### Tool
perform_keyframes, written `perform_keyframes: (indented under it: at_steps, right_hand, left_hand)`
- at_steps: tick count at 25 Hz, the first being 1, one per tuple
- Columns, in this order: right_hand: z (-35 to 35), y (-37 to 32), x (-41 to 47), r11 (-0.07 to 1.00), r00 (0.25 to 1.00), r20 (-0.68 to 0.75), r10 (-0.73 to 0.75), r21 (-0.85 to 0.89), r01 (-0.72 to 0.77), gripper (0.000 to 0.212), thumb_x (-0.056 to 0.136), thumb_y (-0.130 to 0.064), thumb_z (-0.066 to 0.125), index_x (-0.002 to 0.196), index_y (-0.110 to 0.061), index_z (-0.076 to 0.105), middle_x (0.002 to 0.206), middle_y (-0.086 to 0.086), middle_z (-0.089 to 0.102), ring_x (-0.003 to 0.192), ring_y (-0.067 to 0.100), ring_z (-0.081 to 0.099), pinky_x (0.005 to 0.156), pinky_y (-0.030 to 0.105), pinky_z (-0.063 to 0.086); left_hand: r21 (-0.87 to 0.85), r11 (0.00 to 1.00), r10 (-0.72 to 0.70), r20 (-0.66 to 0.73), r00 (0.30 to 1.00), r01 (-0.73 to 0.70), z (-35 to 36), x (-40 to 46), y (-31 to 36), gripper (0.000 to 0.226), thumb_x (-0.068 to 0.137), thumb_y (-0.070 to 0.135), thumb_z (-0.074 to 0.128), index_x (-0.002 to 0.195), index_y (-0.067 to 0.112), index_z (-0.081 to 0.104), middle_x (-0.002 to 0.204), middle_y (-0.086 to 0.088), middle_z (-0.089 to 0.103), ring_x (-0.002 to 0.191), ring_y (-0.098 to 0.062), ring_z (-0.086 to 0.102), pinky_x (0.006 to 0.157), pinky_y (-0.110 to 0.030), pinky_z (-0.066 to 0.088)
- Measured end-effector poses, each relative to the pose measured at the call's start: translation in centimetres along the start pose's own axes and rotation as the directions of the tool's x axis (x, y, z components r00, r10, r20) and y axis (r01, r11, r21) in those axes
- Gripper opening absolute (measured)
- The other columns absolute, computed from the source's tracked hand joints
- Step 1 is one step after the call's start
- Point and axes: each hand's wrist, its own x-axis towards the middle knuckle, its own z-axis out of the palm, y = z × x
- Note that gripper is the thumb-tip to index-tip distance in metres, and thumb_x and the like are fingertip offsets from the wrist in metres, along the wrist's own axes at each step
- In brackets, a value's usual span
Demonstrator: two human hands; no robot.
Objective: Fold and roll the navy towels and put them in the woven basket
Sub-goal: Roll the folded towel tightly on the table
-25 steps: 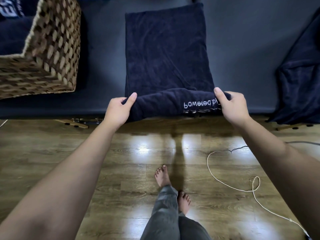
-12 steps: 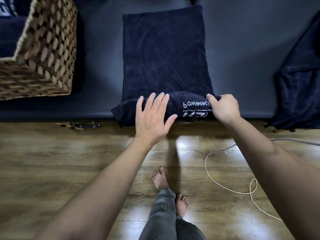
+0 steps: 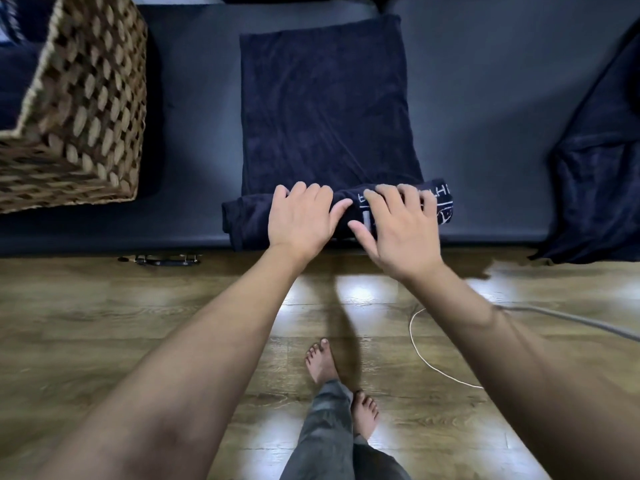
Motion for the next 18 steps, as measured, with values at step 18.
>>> perform_keyframes:
  at_steps: [18]
  right_hand:
    - [0.8,2.7,8.8,0.976,0.833,0.544,0.098,0.112,-0.188,0.055,0.103,-0.06,0.025,0.071,-0.022,0.046,0.073,0.0,0.059,0.078,0.032,0.058,0.07,0.038,0.031]
  left_hand:
    - [-0.026,0.997,0.076,-0.047,0.996,-0.077,0.7,-0.6,-1.5,0.059,0.103,0.057,0.033,0.126,0.012,0.062,0.112,-0.005,0.065,0.093,-0.03,0.058,0.084,-0.047,0.042]
